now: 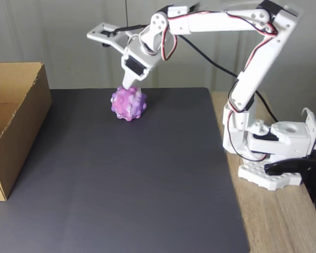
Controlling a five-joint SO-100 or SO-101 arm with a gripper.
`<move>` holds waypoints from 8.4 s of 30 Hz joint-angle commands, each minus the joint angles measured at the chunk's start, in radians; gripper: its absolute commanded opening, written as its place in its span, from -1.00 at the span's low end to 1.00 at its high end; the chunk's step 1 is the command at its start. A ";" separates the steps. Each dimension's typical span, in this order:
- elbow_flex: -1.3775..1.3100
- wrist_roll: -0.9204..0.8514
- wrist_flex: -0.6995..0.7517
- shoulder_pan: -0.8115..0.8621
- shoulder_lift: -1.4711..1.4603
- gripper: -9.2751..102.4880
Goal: Grasp a ball and put it in the box.
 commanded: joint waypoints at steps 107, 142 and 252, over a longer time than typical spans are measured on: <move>0.025 0.126 -0.075 0.021 -0.187 -0.84; -0.653 0.057 0.252 -0.313 0.058 -0.84; -1.545 0.129 0.661 -0.430 -0.488 -0.84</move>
